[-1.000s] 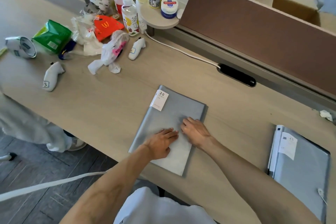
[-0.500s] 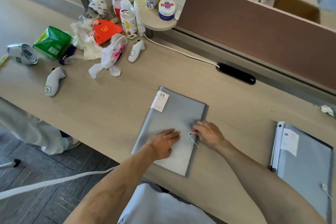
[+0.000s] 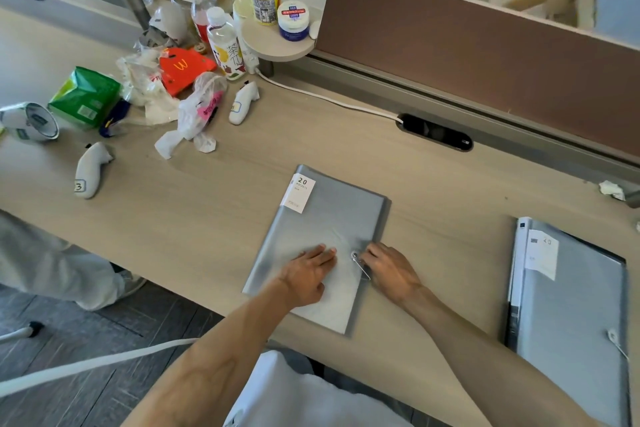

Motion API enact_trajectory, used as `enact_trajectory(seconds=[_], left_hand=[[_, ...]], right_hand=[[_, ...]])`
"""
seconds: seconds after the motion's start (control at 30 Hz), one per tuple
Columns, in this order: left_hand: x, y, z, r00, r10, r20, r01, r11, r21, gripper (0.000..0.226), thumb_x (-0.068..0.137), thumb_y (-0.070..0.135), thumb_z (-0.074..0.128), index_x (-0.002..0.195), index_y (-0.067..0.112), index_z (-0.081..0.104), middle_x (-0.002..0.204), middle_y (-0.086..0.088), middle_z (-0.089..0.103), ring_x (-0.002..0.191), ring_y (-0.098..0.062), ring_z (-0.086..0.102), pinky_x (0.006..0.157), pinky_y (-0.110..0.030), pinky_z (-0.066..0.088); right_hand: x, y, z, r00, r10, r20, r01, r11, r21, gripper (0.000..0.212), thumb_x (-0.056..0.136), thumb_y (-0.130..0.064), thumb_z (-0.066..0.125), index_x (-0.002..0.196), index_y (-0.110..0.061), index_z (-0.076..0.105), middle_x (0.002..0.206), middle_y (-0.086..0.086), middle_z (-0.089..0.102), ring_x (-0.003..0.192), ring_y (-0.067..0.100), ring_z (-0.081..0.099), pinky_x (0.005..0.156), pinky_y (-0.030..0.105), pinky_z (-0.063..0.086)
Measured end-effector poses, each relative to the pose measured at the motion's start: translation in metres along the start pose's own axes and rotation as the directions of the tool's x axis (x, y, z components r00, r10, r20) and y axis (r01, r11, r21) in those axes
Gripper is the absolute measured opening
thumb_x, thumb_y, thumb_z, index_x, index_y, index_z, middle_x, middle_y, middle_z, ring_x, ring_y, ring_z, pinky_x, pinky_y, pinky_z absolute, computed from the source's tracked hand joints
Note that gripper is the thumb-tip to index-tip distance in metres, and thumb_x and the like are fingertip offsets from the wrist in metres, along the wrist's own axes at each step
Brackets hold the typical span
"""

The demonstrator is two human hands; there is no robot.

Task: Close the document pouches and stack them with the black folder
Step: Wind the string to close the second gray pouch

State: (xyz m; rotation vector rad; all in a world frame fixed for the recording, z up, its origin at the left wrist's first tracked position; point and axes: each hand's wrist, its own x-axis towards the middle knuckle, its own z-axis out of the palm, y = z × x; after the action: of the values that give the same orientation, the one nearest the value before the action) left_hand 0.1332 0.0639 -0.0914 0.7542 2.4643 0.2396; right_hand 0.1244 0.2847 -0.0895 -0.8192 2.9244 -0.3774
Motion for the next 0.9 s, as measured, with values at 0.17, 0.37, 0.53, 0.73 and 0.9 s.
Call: enact_trajectory(seconds=[0.17,0.37,0.53,0.73,0.9], left_hand=[[0.000,0.001,0.002,1.000,-0.016,0.002,0.016,1.000,-0.003,0.067,0.089,0.017,0.045,0.151,0.012,0.021,0.162,-0.001,0.009,0.150,-0.020,0.004,0.120,-0.037,0.015],[0.000,-0.003,0.005,1.000,-0.010,-0.001,0.010,1.000,-0.001,0.065,0.088,0.018,0.031,0.152,0.014,0.019,0.162,0.001,0.007,0.150,-0.019,0.003,0.121,-0.034,0.012],[0.003,-0.001,0.000,0.999,-0.030,0.032,0.029,0.999,0.029,0.064,0.094,0.014,0.038,0.153,0.016,0.013,0.163,0.003,0.002,0.150,-0.016,-0.001,0.121,-0.033,0.009],[0.003,-0.001,-0.001,0.997,-0.049,0.065,0.048,0.999,0.012,0.064,0.094,0.017,0.038,0.153,0.017,0.012,0.163,0.004,0.002,0.150,-0.016,0.000,0.121,-0.034,0.010],[0.002,-0.001,0.004,0.998,-0.058,0.037,0.059,0.998,-0.020,0.063,0.094,0.016,0.038,0.153,0.016,0.015,0.162,0.004,0.005,0.150,-0.015,0.001,0.121,-0.030,0.007]], right_hand=[[0.002,0.002,0.001,0.994,0.083,0.069,-0.088,0.994,0.060,0.007,0.074,-0.011,0.072,0.077,-0.016,0.068,0.073,0.003,0.060,0.064,0.023,0.061,0.054,0.026,0.046],[0.010,0.005,-0.003,0.941,0.228,0.249,-0.274,0.947,0.168,0.012,0.088,-0.027,0.059,0.089,-0.018,0.067,0.096,0.000,0.064,0.095,0.019,0.059,0.079,0.030,0.043],[0.013,0.001,-0.003,0.890,0.343,0.300,-0.419,0.875,0.244,0.009,0.084,-0.032,0.064,0.085,-0.023,0.068,0.096,-0.007,0.066,0.094,0.012,0.060,0.072,0.023,0.038],[0.016,-0.006,0.000,0.815,0.471,0.336,-0.567,0.769,0.296,0.013,0.079,-0.038,0.069,0.074,-0.027,0.065,0.086,-0.008,0.069,0.083,0.012,0.063,0.068,0.025,0.041],[0.014,-0.009,-0.001,0.799,0.503,0.329,-0.591,0.757,0.280,0.021,0.078,-0.044,0.068,0.073,-0.025,0.061,0.083,-0.007,0.066,0.079,0.013,0.061,0.067,0.026,0.043]])
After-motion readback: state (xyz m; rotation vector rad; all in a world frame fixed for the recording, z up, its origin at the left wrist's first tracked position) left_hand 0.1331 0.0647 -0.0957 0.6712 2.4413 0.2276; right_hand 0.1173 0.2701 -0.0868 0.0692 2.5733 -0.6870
